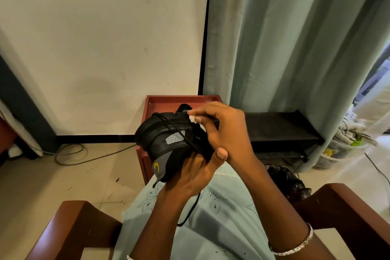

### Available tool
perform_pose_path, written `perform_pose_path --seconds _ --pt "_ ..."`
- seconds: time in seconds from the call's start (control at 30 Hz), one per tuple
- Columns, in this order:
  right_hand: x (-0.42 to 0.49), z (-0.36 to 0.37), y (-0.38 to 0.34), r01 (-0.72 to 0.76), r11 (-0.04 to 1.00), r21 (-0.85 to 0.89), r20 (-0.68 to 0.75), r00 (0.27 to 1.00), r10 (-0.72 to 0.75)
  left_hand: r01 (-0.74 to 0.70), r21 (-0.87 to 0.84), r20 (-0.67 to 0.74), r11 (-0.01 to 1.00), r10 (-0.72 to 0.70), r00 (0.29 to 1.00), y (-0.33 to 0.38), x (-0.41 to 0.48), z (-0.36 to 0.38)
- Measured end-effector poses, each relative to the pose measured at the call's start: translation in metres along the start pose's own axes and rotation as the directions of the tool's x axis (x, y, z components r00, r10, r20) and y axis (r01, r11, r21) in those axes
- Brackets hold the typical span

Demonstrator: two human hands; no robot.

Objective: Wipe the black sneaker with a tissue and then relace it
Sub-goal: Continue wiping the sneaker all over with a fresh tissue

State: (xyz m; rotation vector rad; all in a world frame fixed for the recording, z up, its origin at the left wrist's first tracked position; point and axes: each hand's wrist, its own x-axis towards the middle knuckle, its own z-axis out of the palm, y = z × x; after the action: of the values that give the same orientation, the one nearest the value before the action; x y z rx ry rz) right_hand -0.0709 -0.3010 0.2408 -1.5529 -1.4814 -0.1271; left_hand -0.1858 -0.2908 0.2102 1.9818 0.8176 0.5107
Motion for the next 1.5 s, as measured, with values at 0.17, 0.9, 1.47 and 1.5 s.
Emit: perform_pose_path --seconds 0.17,0.9,1.47,1.5 --pt "-0.002 -0.009 0.017 0.0 0.993 -0.12 -0.042 0.999 -0.005 -0.062 0.031 -0.041 0.998 0.063 0.997 0.002 -0.002 -0.005" --pt "0.001 -0.015 0.016 -0.1 0.995 0.022 0.088 0.991 0.098 -0.118 -0.025 -0.063 0.993 0.116 0.991 -0.006 0.001 0.001" --pt "-0.002 -0.018 0.014 -0.082 0.991 0.101 0.139 0.988 0.067 -0.138 -0.121 -0.063 0.983 0.131 0.989 -0.005 0.003 0.003" --pt "-0.004 -0.021 0.02 -0.096 0.994 0.05 0.12 0.989 0.09 -0.106 -0.109 -0.064 0.988 0.099 0.993 -0.006 0.003 0.004"
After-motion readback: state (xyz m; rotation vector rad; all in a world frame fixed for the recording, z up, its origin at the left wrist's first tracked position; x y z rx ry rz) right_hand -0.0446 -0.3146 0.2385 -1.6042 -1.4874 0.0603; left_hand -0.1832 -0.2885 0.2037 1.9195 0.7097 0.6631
